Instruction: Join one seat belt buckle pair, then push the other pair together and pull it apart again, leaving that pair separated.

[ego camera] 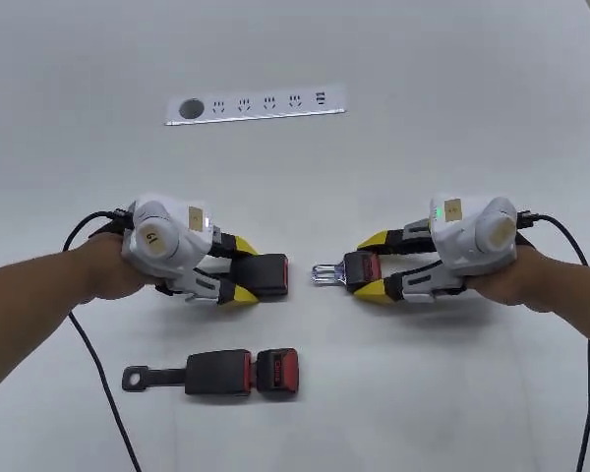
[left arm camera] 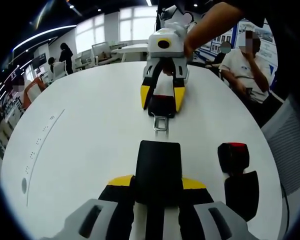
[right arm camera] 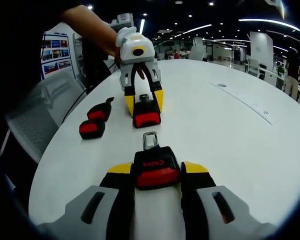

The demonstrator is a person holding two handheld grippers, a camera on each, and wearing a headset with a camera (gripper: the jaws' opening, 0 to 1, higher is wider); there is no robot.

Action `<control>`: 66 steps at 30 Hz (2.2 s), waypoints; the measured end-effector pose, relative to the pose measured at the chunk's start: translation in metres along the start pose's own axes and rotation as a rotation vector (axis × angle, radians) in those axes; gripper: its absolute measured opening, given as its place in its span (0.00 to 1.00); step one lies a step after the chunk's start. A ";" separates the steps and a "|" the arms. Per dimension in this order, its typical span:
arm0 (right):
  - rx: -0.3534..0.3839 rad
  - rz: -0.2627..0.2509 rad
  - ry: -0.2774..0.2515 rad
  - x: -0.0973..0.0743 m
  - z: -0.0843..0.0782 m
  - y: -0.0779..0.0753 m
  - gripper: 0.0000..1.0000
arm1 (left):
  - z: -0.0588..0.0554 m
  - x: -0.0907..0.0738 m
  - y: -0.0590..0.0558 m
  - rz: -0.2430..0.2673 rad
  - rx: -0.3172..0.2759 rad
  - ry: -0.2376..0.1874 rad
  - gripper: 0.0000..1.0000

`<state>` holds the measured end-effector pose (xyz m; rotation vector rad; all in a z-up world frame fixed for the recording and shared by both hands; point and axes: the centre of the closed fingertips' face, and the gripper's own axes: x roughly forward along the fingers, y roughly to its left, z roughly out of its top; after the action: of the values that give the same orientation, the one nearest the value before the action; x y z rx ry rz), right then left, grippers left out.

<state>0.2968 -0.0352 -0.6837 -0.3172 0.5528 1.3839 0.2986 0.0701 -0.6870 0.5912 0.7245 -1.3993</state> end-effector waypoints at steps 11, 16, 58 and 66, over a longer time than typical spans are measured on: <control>0.006 0.006 -0.023 0.015 0.008 0.005 0.34 | 0.000 0.001 0.000 0.000 0.002 0.016 0.34; 0.005 0.008 -0.031 0.022 0.015 0.008 0.34 | -0.001 0.000 0.000 0.000 0.003 0.026 0.34; 0.034 -0.018 -0.029 0.049 0.028 0.000 0.34 | -0.002 0.002 0.001 -0.027 0.007 0.042 0.33; 0.035 -0.031 -0.016 0.051 0.027 0.001 0.34 | -0.001 0.001 0.000 -0.034 0.018 0.053 0.33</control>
<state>0.3054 0.0222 -0.6885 -0.2850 0.5566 1.3445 0.2981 0.0699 -0.6881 0.6354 0.7681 -1.4273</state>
